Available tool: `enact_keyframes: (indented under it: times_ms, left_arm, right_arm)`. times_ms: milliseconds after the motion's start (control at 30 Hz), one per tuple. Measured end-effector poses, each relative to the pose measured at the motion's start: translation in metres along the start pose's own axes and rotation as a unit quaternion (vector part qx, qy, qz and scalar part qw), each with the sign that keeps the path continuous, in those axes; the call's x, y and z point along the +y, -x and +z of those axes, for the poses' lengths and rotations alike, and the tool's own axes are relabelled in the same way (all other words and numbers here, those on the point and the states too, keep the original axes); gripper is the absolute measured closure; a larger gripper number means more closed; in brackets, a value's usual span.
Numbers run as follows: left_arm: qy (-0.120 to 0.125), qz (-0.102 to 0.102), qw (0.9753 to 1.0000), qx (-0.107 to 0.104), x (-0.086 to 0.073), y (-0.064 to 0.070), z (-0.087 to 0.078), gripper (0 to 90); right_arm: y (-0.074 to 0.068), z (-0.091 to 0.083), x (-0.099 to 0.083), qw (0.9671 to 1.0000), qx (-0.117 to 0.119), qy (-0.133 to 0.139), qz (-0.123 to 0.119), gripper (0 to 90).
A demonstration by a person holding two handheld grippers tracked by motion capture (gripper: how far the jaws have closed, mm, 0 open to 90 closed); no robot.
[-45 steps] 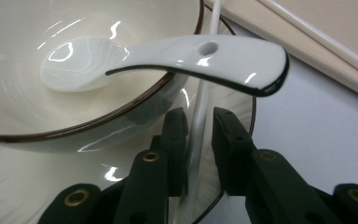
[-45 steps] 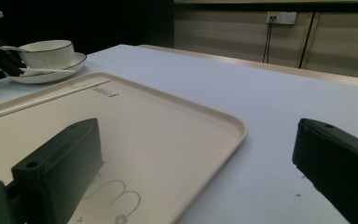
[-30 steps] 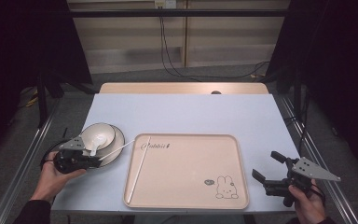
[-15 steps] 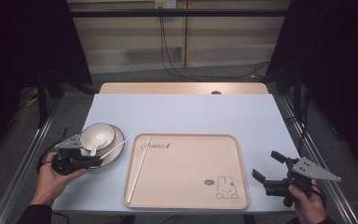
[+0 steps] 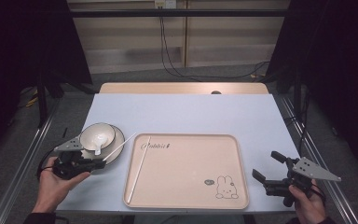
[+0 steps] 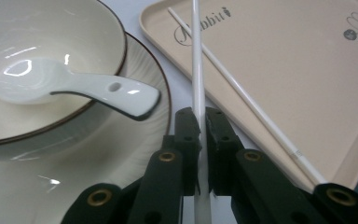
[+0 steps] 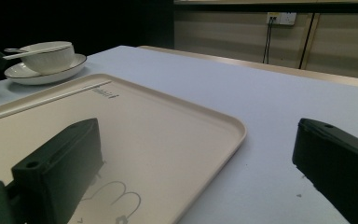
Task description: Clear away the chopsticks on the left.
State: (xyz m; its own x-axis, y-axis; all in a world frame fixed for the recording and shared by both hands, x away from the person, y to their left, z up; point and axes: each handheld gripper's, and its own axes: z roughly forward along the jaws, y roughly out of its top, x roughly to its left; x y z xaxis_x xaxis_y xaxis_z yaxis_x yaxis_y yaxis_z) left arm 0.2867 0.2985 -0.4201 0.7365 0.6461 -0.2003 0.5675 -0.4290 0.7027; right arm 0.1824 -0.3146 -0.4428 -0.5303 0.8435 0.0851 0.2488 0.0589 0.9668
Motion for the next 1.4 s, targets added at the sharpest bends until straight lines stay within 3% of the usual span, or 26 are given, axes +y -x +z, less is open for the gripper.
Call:
enact_keyframes:
  times_ms: [167, 267, 367, 433, 667, 800, 867, 900, 1067, 1267, 1400]
  left_arm:
    - [0.006, -0.032, 0.9994, 0.012, -0.002, 0.012, 0.001, 84.8]
    - [0.010, -0.038, 0.9991, 0.015, -0.003, 0.019, 0.001, 84.8]
    - [0.015, -0.060, 0.9977, 0.027, -0.005, 0.027, -0.001, 84.8]
    - [0.017, -0.062, 0.9974, 0.033, -0.005, 0.033, -0.003, 84.8]
    - [0.044, -0.097, 0.9925, 0.060, -0.004, 0.059, -0.006, 84.8]
    - [0.056, -0.115, 0.9902, 0.055, 0.000, 0.074, -0.005, 84.7]
    - [0.061, -0.128, 0.9879, 0.064, 0.005, 0.081, -0.002, 84.7]
    - [0.059, -0.129, 0.9879, 0.064, 0.006, 0.082, 0.001, 84.7]
    - [0.054, -0.157, 0.9833, 0.076, 0.009, 0.080, 0.017, 84.7]
    - [0.046, -0.154, 0.9844, 0.070, 0.013, 0.083, 0.040, 84.6]
    - [0.035, -0.169, 0.9821, 0.076, 0.019, 0.087, 0.055, 84.7]
  right_arm:
    - [0.000, 0.000, 0.000, 1.0000, 0.001, -0.001, -0.003, 0.9]
    - [0.000, 0.000, 0.000, 1.0000, 0.000, 0.000, -0.004, 0.9]
    - [0.000, 0.000, 0.000, 1.0000, 0.002, 0.000, -0.004, 0.9]
    - [0.000, 0.000, 0.000, 1.0000, 0.002, 0.000, -0.004, 0.9]
    - [0.001, 0.001, 0.000, 0.9999, 0.002, -0.001, -0.011, 0.9]
    - [0.000, 0.001, 0.000, 1.0000, 0.005, -0.001, -0.008, 0.9]
    - [0.000, 0.001, 0.000, 1.0000, 0.005, -0.001, -0.008, 1.0]
    - [0.000, 0.001, 0.000, 1.0000, 0.005, -0.001, -0.008, 1.0]
    - [0.000, 0.001, 0.000, 0.9999, 0.008, -0.004, -0.005, 1.0]
    - [0.000, 0.001, 0.000, 1.0000, 0.008, -0.004, -0.005, 1.0]
    - [0.000, 0.001, 0.001, 1.0000, 0.006, -0.002, -0.006, 1.0]
